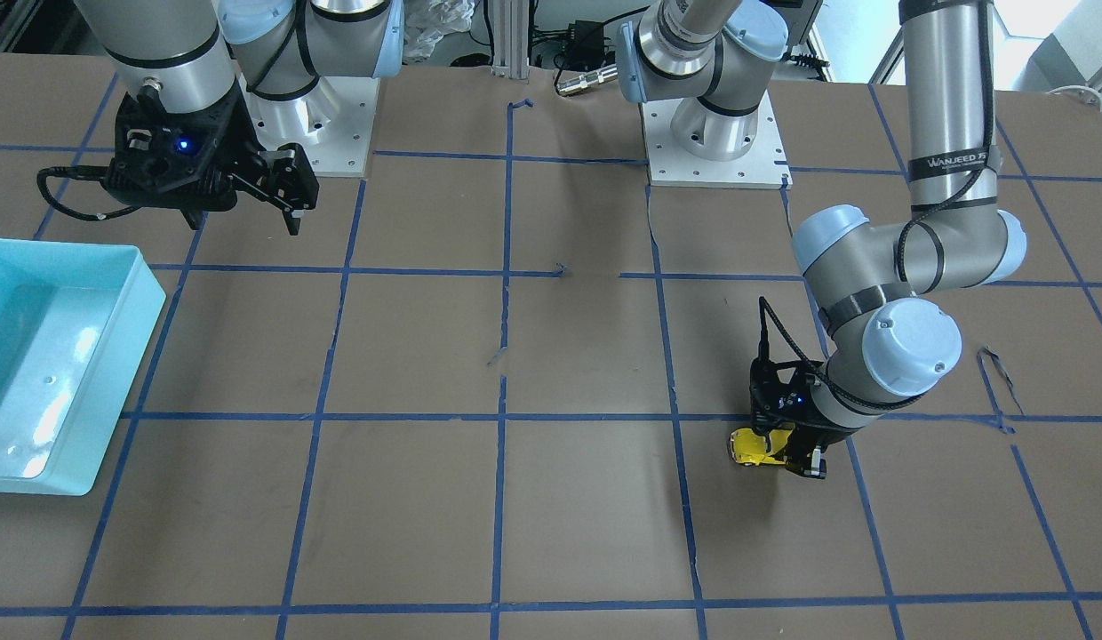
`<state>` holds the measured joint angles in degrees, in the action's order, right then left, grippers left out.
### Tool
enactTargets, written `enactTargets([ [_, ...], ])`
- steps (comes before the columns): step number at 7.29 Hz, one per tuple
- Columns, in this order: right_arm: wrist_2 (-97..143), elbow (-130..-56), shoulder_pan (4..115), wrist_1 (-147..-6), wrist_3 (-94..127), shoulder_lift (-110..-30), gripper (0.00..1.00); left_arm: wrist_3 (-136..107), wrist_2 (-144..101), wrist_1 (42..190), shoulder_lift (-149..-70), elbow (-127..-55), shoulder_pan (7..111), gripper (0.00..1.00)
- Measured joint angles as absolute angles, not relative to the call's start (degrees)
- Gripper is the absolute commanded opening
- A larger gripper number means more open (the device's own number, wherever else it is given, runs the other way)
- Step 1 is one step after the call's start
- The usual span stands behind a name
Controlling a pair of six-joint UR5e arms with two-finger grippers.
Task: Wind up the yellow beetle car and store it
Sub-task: 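Close the left gripper on the yellow car's rear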
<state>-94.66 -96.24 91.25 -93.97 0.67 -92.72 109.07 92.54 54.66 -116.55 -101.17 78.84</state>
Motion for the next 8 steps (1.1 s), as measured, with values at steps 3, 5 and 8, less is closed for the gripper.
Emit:
enactTargets([
  [3,-94.58,-96.24,91.29,-93.96,0.76,-92.72,1.00,109.06,92.76,54.25,-116.92,-101.06,78.76,0.00],
  [5,-94.63,-96.24,91.24,-93.95,0.81,-92.72,1.00,109.02,92.86,54.12,-117.02,-101.02,77.56,0.00],
  [8,-94.66,-96.24,91.31,-93.96,0.80,-92.72,1.00,109.48,92.88,54.12,-117.07,-101.09,75.01,0.00],
])
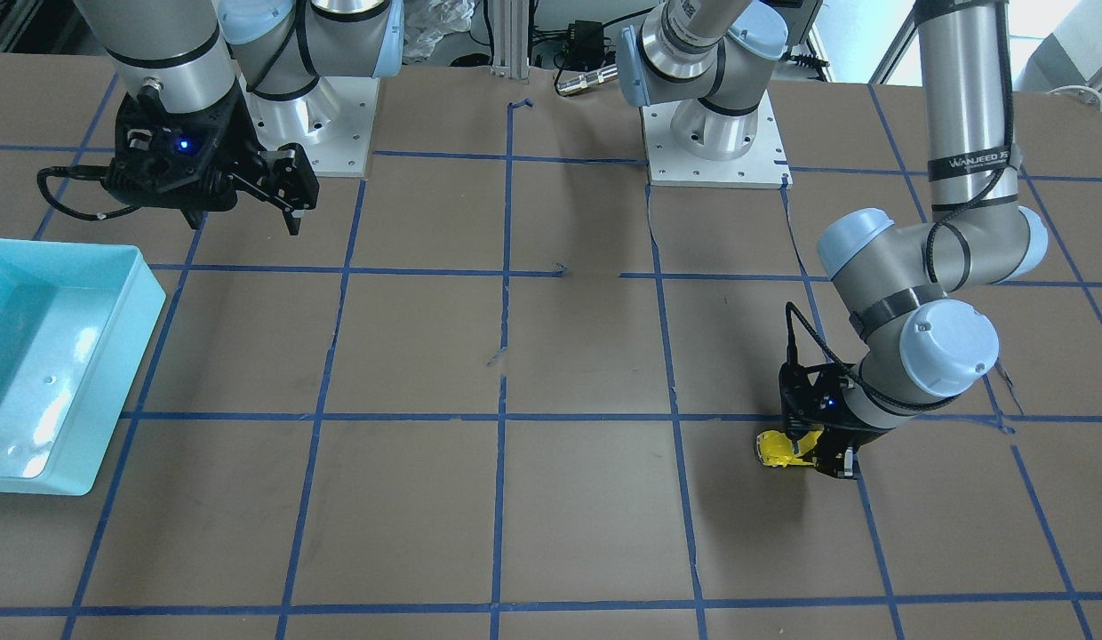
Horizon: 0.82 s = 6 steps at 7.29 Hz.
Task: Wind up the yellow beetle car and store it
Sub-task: 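Close the left gripper on the yellow car's rear, then pull the car back toward the robot with the left gripper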
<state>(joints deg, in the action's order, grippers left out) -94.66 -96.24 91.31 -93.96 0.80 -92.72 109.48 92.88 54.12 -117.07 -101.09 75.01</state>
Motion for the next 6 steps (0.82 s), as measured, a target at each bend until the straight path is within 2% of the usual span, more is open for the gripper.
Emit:
enactTargets([
  [6,-94.72,-97.37,91.33,-94.03,0.85,-92.98,1.00,112.38,92.96,54.04,-117.13,-100.99,72.27,0.00],
])
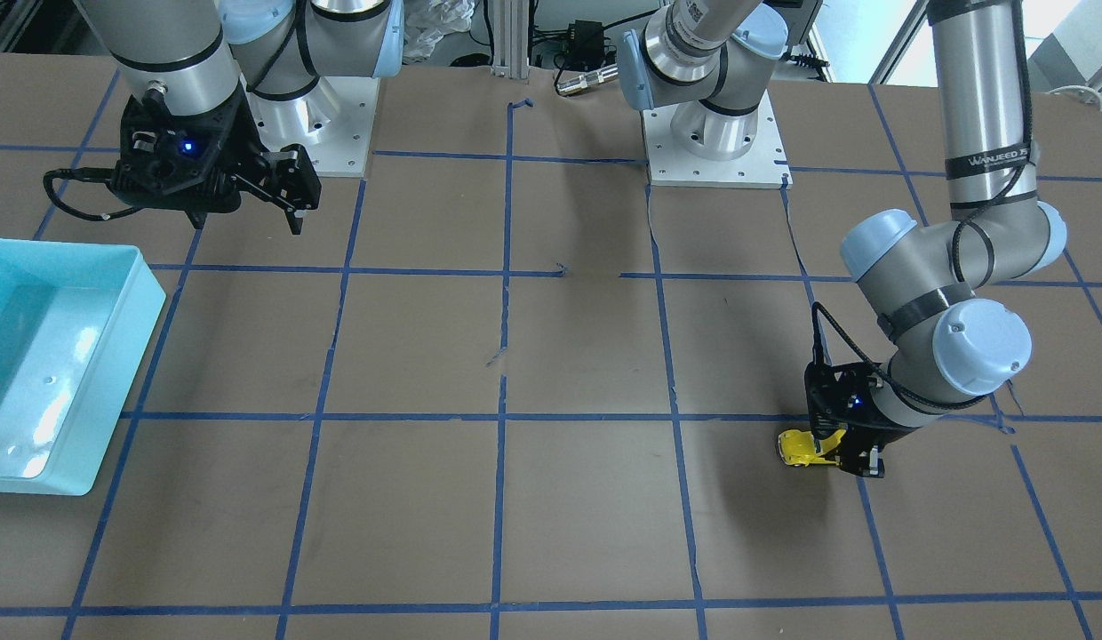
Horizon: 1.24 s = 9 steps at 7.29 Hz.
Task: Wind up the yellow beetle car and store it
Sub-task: 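Pull the car back toward the robot with the left gripper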
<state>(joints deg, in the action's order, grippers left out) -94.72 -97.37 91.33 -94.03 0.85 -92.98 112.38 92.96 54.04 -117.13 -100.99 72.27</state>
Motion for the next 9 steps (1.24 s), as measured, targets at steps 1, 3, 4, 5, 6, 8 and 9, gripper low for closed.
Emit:
enactTargets([
  [1,-94.74,-97.86,91.30,-94.09,0.87,-93.09,1.00,113.01,92.92,54.04,-117.05,-101.04,71.36,0.00],
  [3,-94.74,-98.13,91.29,-94.12,0.92,-93.15,1.00,113.80,92.90,54.05,-116.99,-101.14,70.25,0.00],
  [4,-94.73,-98.15,91.31,-94.15,0.90,-93.16,1.00,113.90,92.90,54.05,-116.99,-101.15,70.11,0.01],
  [5,-94.69,-98.17,91.32,-94.25,0.89,-93.16,1.00,113.91,92.90,54.06,-116.98,-101.14,70.08,0.67],
  [6,-94.65,-98.04,91.32,-94.32,0.92,-93.16,1.00,113.91,92.87,54.09,-116.91,-101.13,70.06,1.00],
  [8,-94.07,-96.77,91.29,-94.22,0.80,-93.19,1.00,113.93,92.86,54.55,-116.53,-100.74,70.04,1.00],
  [9,-93.74,-95.52,91.29,-94.15,0.50,-93.20,1.00,113.82,92.88,54.75,-116.33,-100.61,70.12,1.00],
])
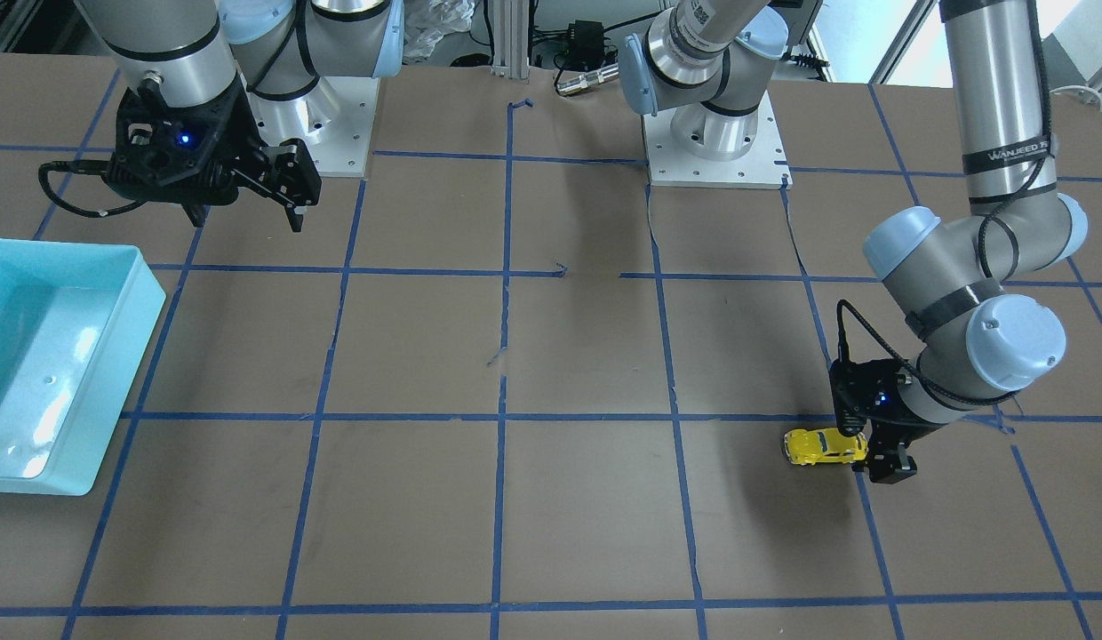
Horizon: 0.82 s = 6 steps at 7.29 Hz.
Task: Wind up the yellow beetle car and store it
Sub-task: 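Release the car so it rolls toward the right gripper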
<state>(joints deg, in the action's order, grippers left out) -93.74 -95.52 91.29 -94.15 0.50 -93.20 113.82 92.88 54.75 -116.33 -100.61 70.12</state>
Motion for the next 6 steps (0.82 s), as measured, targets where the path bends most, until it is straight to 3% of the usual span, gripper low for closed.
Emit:
enactTargets([
  [6,-92.81,-93.88,90.98,-93.26,-6.61,-93.17,1.00,112.08,92.75,55.04,-115.96,-100.69,70.59,1.00],
])
